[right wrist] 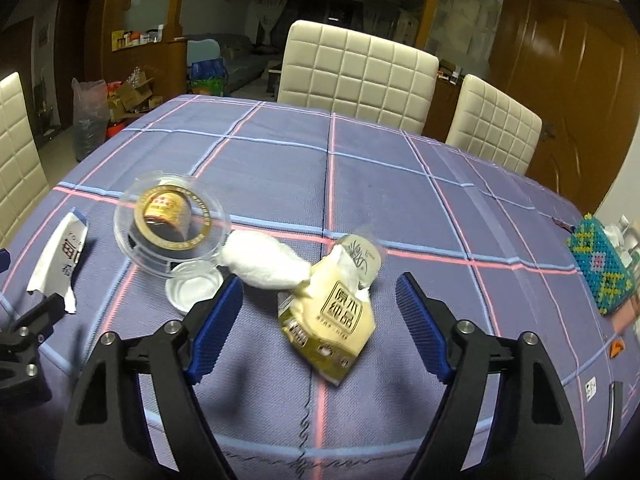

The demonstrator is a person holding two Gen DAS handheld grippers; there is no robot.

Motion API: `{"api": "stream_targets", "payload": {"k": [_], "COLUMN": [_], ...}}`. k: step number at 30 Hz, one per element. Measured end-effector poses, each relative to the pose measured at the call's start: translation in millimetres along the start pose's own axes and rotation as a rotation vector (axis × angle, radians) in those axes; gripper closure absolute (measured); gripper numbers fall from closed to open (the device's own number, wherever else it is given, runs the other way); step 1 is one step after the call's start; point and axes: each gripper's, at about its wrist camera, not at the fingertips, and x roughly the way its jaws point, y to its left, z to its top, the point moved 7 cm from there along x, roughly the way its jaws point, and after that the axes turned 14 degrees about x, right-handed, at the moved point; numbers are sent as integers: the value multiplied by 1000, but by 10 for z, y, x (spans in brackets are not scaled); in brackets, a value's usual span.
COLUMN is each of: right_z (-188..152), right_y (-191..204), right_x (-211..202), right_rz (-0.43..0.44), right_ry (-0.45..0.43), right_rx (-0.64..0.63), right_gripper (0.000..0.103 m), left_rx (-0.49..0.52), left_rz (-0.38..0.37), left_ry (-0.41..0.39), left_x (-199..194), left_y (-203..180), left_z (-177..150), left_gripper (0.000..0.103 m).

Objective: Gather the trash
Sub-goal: 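Move both tools back over the table toward the white carton and yellow bag, then grasp the white paper carton with the left tool while the right tool grasps the yellow snack bag, then carry the carton and snack bag with both tools over the clear bin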

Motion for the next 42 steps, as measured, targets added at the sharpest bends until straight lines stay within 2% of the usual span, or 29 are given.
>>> {"api": "stream_targets", "payload": {"k": [7, 13, 15, 16, 17, 18, 19, 20, 24, 31, 42], "right_z": [-1, -121, -204, -222, -226, -233, -248, -261, -290, -210, -262], "right_y": [49, -105, -176, -217, -242, -236, -217, -208, -222, -215, 328], "right_x": [207, 338, 383, 381, 355, 331, 315, 292, 182, -55, -304], "right_rz": [5, 10, 33, 64, 54, 57, 67, 75, 72, 85, 154], "right_ry": [46, 154, 215, 233, 224, 222, 229, 229, 210, 166, 142], "right_rx": [-1, 88, 135, 175, 176, 166, 158, 159, 174, 193, 73], "right_gripper": [26, 26, 34, 39, 57, 63, 68, 69, 70, 70, 70], "left_rx": [-44, -43, -36, -30, -24, -24, -23, -22, 2, -8, 32], "left_rz": [-8, -23, -20, -19, -21, -28, -32, -39, -27, -22, 50], "left_ry": [41, 45, 41, 45, 51, 46, 46, 48, 43, -3, -67], "left_x": [128, 167, 161, 166, 174, 160, 148, 138, 62, -155, -523], "left_y": [78, 65, 53, 39, 25, 21, 12, -4, -53, 7, 184], "left_z": [12, 22, 26, 21, 11, 16, 20, 21, 18, 4, -151], "left_gripper": [14, 14, 20, 29, 37, 41, 49, 59, 71, 71, 71]}}
